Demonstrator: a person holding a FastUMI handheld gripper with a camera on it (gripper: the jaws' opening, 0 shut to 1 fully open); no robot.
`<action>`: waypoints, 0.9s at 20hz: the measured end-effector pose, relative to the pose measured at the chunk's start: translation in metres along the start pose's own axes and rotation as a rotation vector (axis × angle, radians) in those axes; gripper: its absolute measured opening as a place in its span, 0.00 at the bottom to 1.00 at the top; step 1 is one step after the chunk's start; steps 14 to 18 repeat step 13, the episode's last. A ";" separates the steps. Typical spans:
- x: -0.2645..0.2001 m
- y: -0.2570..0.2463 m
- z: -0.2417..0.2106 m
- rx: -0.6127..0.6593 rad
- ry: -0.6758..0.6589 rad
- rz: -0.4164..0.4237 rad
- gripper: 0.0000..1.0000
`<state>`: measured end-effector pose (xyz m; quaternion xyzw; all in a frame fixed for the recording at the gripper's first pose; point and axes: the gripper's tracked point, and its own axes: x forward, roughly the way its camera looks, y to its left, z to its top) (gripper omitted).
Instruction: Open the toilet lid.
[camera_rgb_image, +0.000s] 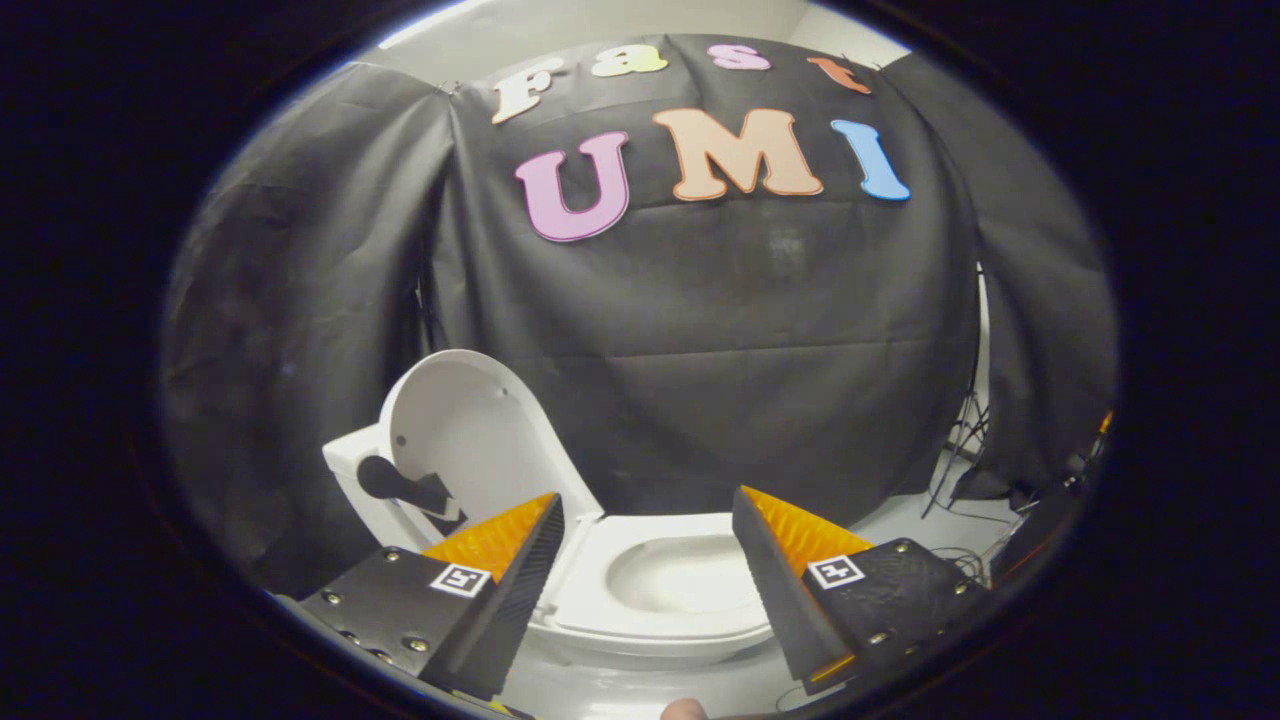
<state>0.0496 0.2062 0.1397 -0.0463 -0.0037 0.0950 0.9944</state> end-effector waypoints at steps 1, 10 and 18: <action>-0.001 -0.006 -0.001 -0.007 -0.003 -0.008 0.99; -0.004 -0.058 -0.027 0.000 0.025 -0.050 0.99; -0.009 -0.074 -0.038 0.010 0.056 -0.066 0.99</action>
